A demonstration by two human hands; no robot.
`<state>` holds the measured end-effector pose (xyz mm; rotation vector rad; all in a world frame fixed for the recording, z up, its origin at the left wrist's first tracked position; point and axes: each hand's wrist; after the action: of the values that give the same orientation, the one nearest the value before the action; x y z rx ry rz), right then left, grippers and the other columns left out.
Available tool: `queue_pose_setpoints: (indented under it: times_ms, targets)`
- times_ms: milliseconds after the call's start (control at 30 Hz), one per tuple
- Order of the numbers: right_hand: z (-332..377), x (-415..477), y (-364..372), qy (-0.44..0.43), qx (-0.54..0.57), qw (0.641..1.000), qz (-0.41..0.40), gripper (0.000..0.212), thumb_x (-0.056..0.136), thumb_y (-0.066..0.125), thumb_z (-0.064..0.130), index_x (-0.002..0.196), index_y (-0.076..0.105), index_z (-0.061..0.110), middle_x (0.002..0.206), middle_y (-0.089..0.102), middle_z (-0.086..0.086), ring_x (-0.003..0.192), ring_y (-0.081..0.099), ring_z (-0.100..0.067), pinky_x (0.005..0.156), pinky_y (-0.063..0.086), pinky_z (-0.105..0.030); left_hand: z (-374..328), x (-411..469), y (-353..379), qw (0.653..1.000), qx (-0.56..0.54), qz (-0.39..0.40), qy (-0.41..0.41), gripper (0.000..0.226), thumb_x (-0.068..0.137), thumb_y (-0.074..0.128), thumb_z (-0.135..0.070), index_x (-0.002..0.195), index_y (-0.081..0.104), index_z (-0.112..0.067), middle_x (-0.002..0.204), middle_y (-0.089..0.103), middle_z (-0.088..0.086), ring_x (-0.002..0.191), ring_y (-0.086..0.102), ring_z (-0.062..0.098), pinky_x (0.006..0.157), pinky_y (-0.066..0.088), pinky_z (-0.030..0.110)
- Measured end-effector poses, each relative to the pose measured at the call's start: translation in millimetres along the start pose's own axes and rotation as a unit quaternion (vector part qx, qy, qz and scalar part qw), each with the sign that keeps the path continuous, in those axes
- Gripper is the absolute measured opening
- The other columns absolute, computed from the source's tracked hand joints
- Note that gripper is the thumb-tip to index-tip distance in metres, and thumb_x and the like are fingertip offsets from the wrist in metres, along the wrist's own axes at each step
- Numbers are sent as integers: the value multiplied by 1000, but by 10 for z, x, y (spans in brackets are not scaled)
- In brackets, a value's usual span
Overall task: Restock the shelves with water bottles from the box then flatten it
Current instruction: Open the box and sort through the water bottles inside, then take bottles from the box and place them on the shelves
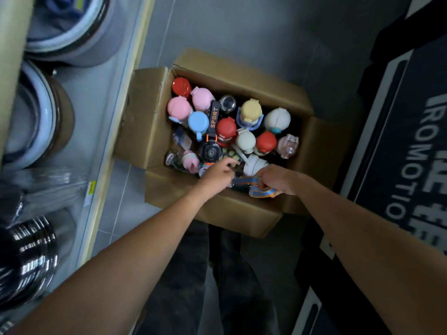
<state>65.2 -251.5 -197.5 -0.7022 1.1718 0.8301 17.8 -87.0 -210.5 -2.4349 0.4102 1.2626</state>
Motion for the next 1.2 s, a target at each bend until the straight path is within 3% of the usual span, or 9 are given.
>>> queue_pose_setpoints:
  times_ms: [133,300,433,567,733,833,900,1000,1200]
  targets:
    - [91,-312,-84,9,-37,999,18,25,85,48,-8,70,51,11,66,49,-7,55,46,-17,54,41,-27,-150,-149,-168,993,108,50,22,50,94,43,-7,140,40,-26,130,53,3,97,55,12,81,47,25]
    - [228,-640,-150,-10,6,999,39,30,87,43,-11,72,56,11,57,54,-4,49,49,-13,51,43,-23,-591,-405,-194,981,138,101,88,57,93,46,0,145,36,-19,143,44,13,110,56,26,62,42,19]
    - [286,-875,-209,-21,16,999,47,27,89,44,-9,78,58,11,66,52,-6,56,47,-14,61,43,-27,-739,-575,-151,963,184,164,107,33,90,53,-7,123,55,-12,109,61,10,98,60,27,64,39,27]
    - [429,-1183,-266,-62,102,990,76,25,97,39,-3,87,58,11,63,55,1,49,51,-3,48,44,-15,-820,-729,-198,972,157,141,106,8,93,56,-16,97,61,-11,81,61,1,75,54,10,62,38,14]
    - [679,-1497,-371,-99,156,982,47,25,98,40,1,79,54,10,57,57,1,45,55,-3,47,46,-17,-901,-802,-319,982,155,63,91,27,96,50,-28,87,67,-9,89,70,8,91,63,24,83,46,30]
    - [782,-1615,-403,-102,121,987,-11,14,94,45,4,89,58,8,78,58,-9,69,58,-18,71,53,-35,-996,-948,-373,987,115,60,98,38,99,43,-28,75,66,-10,74,68,1,76,64,16,83,49,31]
    - [847,-1704,-429,-99,106,988,-54,12,90,48,4,90,59,8,84,57,-12,77,57,-25,80,54,-45,-1090,-1076,-403,992,65,36,102,42,100,41,-25,66,62,-12,62,65,-7,68,62,11,80,51,29]
    - [969,-1913,-461,-98,54,990,-86,13,88,48,5,83,57,13,79,55,-9,69,56,-24,61,50,-31,-1276,-1283,-463,994,-29,0,105,40,99,40,-14,60,51,-13,55,58,-1,59,56,14,72,49,31]
    - [1321,-2377,-471,-138,-46,985,-91,20,87,48,-3,88,55,15,79,56,-2,69,54,-12,57,46,-22,-1898,-1731,-826,984,-110,-55,126,34,94,35,-1,62,44,-11,52,48,4,45,45,10,43,37,13]
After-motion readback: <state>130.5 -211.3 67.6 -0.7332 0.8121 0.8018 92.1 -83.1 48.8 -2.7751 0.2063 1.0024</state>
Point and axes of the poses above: each hand's wrist, its own x-axis towards the middle knuckle, its own y-axis out of the palm, z = x × y
